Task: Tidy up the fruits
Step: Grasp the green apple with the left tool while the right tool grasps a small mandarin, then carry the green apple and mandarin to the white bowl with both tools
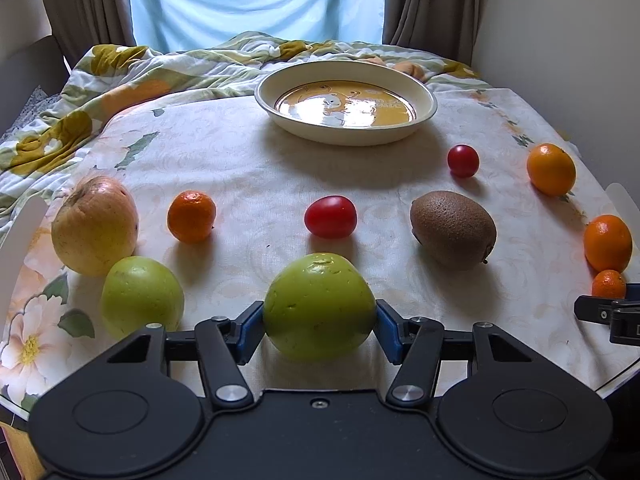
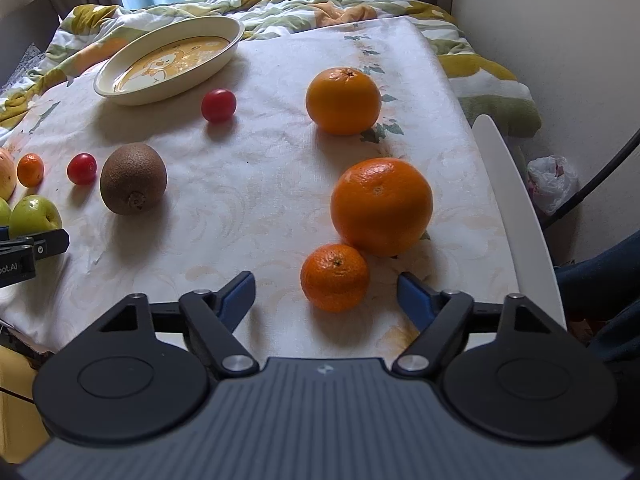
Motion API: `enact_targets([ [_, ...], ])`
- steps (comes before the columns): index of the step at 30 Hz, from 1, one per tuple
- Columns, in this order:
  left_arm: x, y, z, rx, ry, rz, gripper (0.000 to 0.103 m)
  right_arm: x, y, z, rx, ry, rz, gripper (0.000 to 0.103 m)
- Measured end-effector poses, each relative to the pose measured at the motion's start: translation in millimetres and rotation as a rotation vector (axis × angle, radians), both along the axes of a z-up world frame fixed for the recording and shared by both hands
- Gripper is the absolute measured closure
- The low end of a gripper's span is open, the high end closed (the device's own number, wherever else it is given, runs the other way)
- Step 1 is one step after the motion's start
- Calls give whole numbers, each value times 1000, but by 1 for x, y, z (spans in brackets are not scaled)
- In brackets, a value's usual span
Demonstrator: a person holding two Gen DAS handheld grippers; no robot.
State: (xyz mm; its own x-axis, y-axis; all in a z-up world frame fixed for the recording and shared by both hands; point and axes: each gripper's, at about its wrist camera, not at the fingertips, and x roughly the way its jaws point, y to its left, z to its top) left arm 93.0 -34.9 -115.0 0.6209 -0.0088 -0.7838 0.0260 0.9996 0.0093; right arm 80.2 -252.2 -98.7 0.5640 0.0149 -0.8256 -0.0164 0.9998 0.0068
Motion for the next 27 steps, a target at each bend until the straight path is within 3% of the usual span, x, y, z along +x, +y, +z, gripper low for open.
enact_targets([
  [7, -4, 4, 0, -16, 4, -1, 41, 4, 4, -1, -7, -1, 12, 31],
  [8, -4, 5, 1, -18, 4, -1, 41, 4, 5, -2, -9, -2, 13, 34],
  [10, -6, 6, 2, -19, 0, 2, 41, 4, 6, -1, -11, -10, 16, 52],
  [17, -14, 7, 24, -19, -51, 2, 41, 6, 11, 7, -14, -18, 32, 52],
  [27, -5, 13, 85, -43, -141, 35, 41, 15, 20, 59, -1, -93, 92, 52],
])
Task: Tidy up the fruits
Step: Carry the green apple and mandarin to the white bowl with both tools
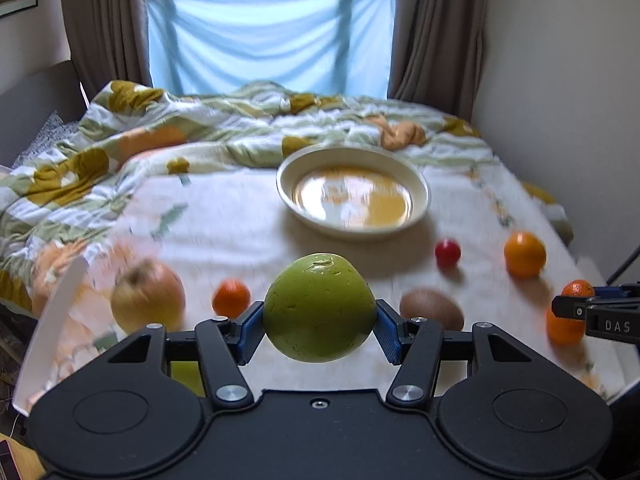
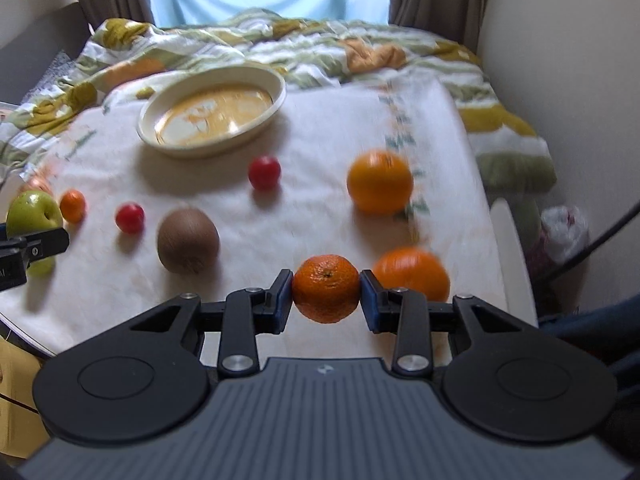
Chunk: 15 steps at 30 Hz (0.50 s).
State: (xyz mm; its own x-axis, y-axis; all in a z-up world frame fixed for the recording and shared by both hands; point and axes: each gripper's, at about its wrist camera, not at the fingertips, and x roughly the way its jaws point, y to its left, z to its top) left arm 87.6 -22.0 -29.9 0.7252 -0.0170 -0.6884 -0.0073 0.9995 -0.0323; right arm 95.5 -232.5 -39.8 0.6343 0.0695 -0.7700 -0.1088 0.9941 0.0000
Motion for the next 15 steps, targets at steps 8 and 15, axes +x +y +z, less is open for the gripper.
enact_targets([
  [8, 31, 14, 46, 3, -66, 0, 41, 27, 7, 47, -6, -61, 87, 52],
  [15, 76, 24, 66, 4, -78, -24, 41, 67, 20, 76, -8, -88, 154, 52],
])
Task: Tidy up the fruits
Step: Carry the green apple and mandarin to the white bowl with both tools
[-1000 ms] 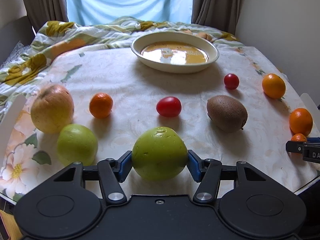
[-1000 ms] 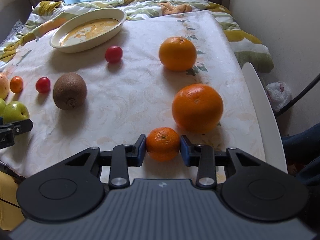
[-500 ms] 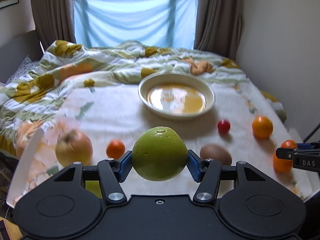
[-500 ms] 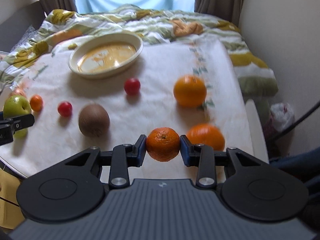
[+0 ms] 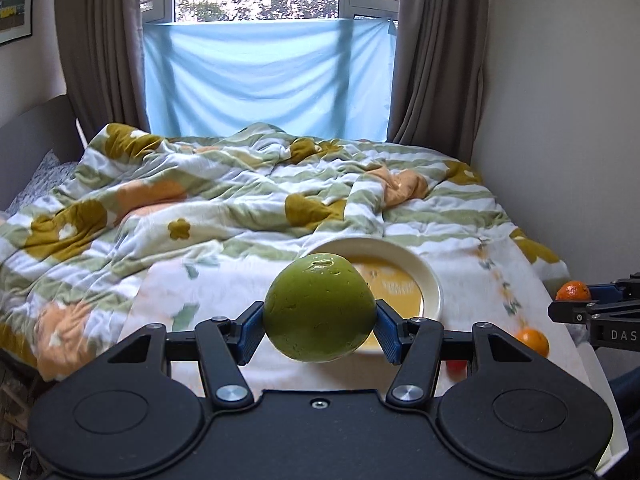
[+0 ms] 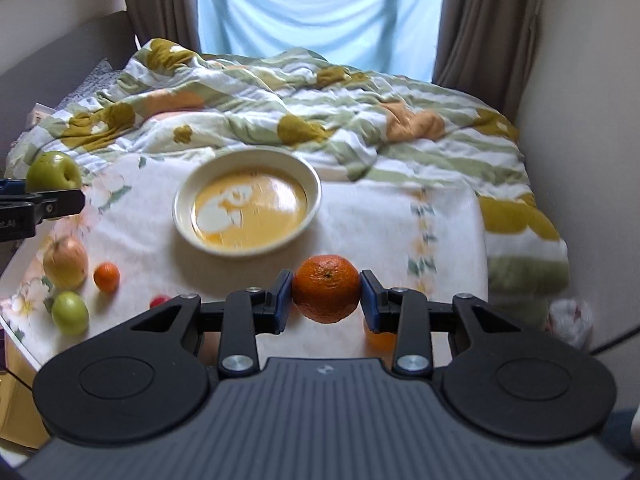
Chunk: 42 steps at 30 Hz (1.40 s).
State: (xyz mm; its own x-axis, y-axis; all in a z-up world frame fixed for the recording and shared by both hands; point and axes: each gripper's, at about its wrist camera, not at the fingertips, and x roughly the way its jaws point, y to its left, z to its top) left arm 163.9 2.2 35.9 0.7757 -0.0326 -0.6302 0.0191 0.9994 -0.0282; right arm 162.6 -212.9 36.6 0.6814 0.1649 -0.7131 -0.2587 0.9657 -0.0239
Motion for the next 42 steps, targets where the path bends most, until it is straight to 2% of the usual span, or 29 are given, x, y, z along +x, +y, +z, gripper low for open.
enact_targets([
  [9, 83, 3, -10, -42, 58, -66, 41, 70, 15, 11, 14, 21, 12, 52],
  [21, 194, -13, -65, -46, 189, -186, 41, 158, 30, -9, 23, 78, -38, 52],
  [29, 236, -30, -107, -28, 287, -250, 41, 197, 22, -27, 31, 117, -85, 52],
  [37, 247, -46, -129, -6, 338, -281, 41, 212, 11, -42, 31, 156, -116, 52],
  [39, 246, -46, -126, -6, 319, -285, 24, 214, 9, -43, 31, 160, -117, 52],
  [40, 245, -47, -123, -3, 312, -286, 5, 214, 8, -44, 32, 161, -118, 52],
  [41, 243, -46, -119, 0, 300, -284, 0, 214, 8, -44, 33, 161, -117, 52],
  [42, 240, -45, -116, 3, 288, -282, 0, 215, 7, -43, 36, 161, -117, 52],
])
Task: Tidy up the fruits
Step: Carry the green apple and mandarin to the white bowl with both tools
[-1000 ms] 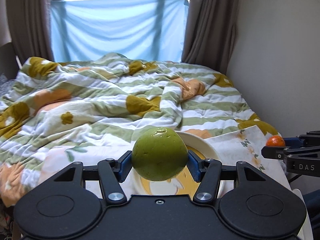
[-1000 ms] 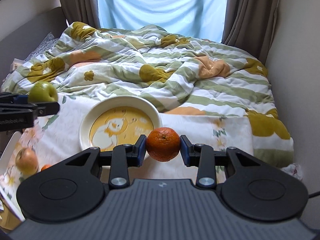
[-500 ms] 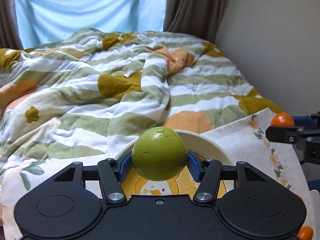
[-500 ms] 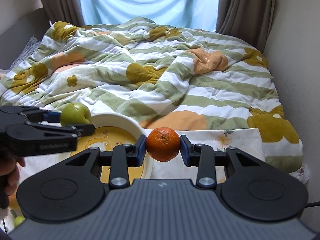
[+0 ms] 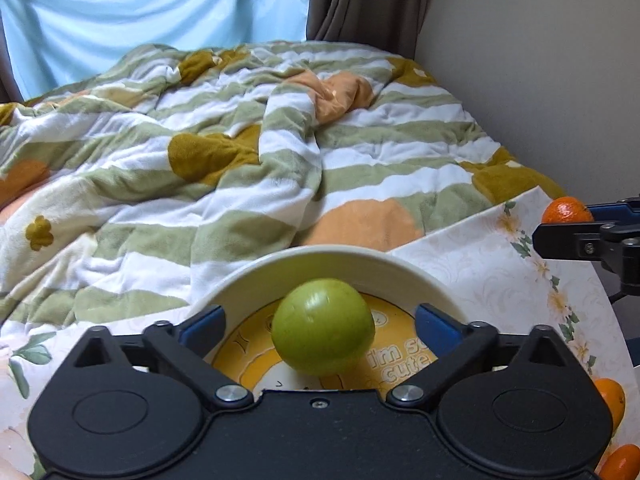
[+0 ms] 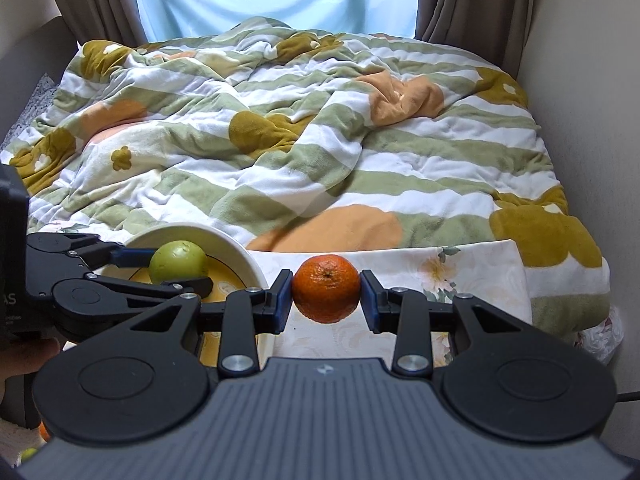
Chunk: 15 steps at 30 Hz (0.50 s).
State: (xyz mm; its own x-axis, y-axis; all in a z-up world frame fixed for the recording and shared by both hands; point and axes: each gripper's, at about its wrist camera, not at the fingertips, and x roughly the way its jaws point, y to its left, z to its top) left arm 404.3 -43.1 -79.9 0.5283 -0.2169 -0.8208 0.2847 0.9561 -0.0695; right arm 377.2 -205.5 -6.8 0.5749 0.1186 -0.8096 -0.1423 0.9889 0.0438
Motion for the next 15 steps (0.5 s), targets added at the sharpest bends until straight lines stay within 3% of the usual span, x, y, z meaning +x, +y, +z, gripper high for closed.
enact_targets([
  [6, -15, 18, 17, -13, -7, 42, 0, 0, 5, 1, 15, -12, 29, 52],
  [15, -51, 41, 33, 8, -38, 97, 0, 1, 35, -13, 41, 3, 170, 52],
])
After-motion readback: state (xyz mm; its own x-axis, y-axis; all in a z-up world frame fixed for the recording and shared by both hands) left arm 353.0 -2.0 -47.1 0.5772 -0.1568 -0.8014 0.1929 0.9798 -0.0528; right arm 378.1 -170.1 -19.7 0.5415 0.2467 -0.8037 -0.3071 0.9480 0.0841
